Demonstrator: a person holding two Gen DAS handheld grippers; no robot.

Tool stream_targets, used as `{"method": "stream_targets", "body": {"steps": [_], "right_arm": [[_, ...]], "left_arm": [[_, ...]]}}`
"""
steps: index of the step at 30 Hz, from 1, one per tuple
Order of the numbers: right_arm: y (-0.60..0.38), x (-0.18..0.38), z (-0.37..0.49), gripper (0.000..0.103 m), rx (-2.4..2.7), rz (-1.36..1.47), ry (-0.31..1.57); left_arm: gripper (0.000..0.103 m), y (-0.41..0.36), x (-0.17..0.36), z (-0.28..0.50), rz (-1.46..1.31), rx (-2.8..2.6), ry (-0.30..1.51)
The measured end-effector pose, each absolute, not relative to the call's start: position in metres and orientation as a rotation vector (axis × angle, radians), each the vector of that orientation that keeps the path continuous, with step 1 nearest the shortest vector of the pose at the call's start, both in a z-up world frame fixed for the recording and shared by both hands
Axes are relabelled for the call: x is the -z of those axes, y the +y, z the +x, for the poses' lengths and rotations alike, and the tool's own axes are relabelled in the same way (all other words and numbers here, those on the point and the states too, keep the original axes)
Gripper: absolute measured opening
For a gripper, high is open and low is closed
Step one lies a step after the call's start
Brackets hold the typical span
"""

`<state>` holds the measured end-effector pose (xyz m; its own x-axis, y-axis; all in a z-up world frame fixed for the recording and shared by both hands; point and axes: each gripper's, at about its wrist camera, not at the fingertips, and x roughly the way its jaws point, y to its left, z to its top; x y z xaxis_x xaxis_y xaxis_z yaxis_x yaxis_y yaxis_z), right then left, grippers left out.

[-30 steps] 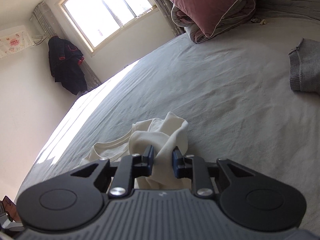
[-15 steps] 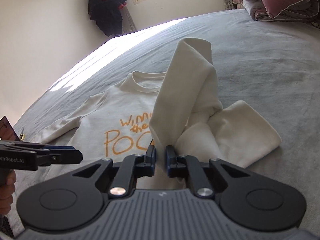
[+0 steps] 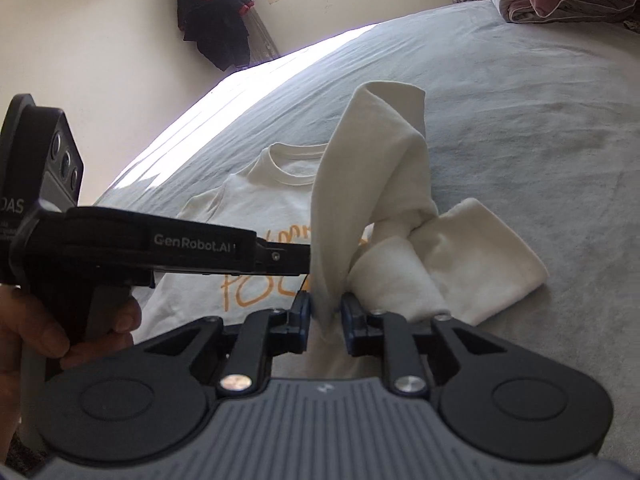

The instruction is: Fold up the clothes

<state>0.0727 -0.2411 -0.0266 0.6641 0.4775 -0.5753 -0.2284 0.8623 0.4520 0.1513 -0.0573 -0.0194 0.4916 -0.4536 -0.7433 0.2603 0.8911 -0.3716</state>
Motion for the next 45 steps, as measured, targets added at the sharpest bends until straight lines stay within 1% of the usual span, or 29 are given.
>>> {"method": "stream_targets", "body": {"steps": [4, 5, 6, 7, 8, 13, 17, 22, 24, 25, 26, 28, 32, 38, 45], "right_arm": [[-0.269, 0.018, 0.079, 0.022, -0.385, 0.440, 0.697], [-0.276, 0.018, 0.080, 0.024, -0.360, 0.456, 0.686], [-0.283, 0.018, 0.082, 0.029, -0.326, 0.468, 0.676], [-0.290, 0.019, 0.085, 0.045, -0.282, 0.474, 0.668], [-0.296, 0.020, 0.087, 0.052, -0.240, 0.476, 0.663], [-0.303, 0.032, 0.105, 0.052, -0.096, 0.375, 0.693], [-0.293, 0.041, 0.118, 0.052, -0.120, 0.306, 0.738], [-0.273, 0.048, 0.130, 0.052, -0.131, 0.197, 0.741], [-0.264, 0.048, 0.130, 0.035, -0.151, 0.149, 0.743], [-0.263, 0.048, 0.130, 0.019, -0.160, 0.141, 0.745], [-0.262, 0.047, 0.129, 0.013, -0.169, 0.133, 0.748], [-0.262, 0.044, 0.127, 0.010, -0.175, 0.120, 0.749], [-0.279, 0.029, 0.116, 0.009, -0.105, 0.111, 0.716], [-0.332, 0.008, 0.096, 0.009, 0.037, 0.113, 0.681], [-0.401, -0.015, 0.063, 0.009, 0.186, 0.134, 0.624]], "left_arm": [[0.014, -0.051, 0.025, 0.155, -0.252, 0.441, 0.974], [0.014, -0.051, 0.024, 0.155, -0.251, 0.442, 0.974], [0.014, -0.051, 0.024, 0.156, -0.249, 0.442, 0.974], [0.014, -0.052, 0.025, 0.157, -0.247, 0.444, 0.976], [0.014, -0.051, 0.025, 0.157, -0.248, 0.446, 0.977], [0.014, -0.051, 0.025, 0.160, -0.247, 0.450, 0.985], [0.014, -0.053, 0.023, 0.161, -0.241, 0.446, 0.991], [0.014, -0.055, 0.021, 0.162, -0.234, 0.436, 0.999], [0.014, -0.057, 0.020, 0.163, -0.224, 0.432, 1.002], [0.014, -0.058, 0.019, 0.163, -0.219, 0.431, 1.002], [0.014, -0.060, 0.018, 0.164, -0.213, 0.430, 1.000], [0.014, -0.062, 0.015, 0.165, -0.208, 0.432, 0.998], [0.014, -0.068, 0.006, 0.170, -0.207, 0.451, 0.986], [0.014, -0.080, -0.007, 0.179, -0.242, 0.510, 0.968], [0.014, -0.104, -0.009, 0.192, -0.164, 0.485, 0.967]]}}
